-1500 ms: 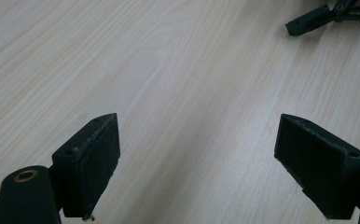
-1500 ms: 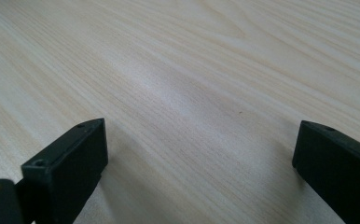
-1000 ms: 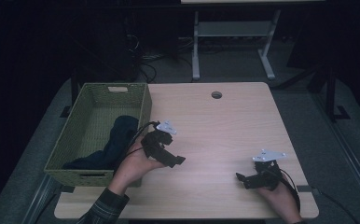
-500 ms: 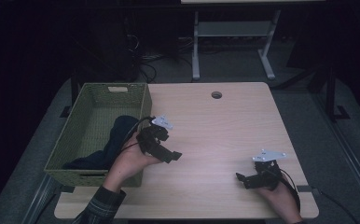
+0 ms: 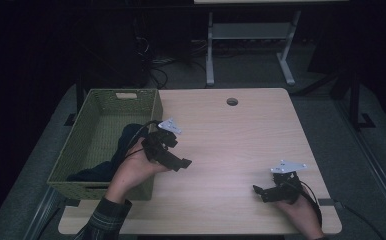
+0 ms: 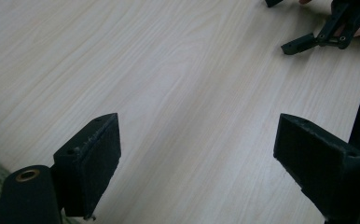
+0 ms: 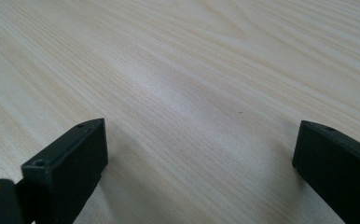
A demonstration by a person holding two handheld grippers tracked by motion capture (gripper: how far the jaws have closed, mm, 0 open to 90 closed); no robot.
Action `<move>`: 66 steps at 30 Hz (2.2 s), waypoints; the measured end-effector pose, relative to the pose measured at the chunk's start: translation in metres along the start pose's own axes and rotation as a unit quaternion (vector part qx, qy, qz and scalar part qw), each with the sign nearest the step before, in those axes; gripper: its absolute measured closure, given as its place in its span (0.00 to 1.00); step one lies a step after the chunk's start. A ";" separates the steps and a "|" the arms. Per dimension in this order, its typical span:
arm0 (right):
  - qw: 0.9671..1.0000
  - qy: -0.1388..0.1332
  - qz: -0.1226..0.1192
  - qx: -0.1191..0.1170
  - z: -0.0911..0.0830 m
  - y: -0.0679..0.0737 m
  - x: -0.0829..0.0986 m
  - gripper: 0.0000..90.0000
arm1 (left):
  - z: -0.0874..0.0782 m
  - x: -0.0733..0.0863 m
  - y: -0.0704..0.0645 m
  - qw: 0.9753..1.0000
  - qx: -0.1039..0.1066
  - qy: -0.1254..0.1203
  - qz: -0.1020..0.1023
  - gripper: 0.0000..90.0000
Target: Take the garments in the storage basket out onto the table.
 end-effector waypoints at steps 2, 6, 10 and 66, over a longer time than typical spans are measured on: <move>1.000 0.000 0.000 0.000 0.000 0.000 0.000 0.03 | -0.006 0.001 0.002 1.000 -0.004 0.001 -0.001 0.16; 1.000 0.000 0.000 0.000 0.000 0.000 0.000 0.03 | -0.011 0.002 0.005 1.000 -0.010 -0.004 -0.005 0.16; 1.000 0.000 0.000 0.000 0.000 0.000 0.000 0.03 | -0.021 0.006 0.011 1.000 -0.014 -0.004 -0.010 0.16; 1.000 0.000 0.001 0.001 0.000 0.000 0.000 0.03 | -0.106 0.059 0.084 0.986 -0.135 -0.024 -0.092 0.16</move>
Point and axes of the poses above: each handheld gripper's, and its own axes: z roughly forward along the jaws, x roughly out of its underside, y roughly to its left, the point moved 5 cm from there along z, roughly forward along the jaws, and after that the axes turned 10 degrees about -z, right-handed, at the moved point
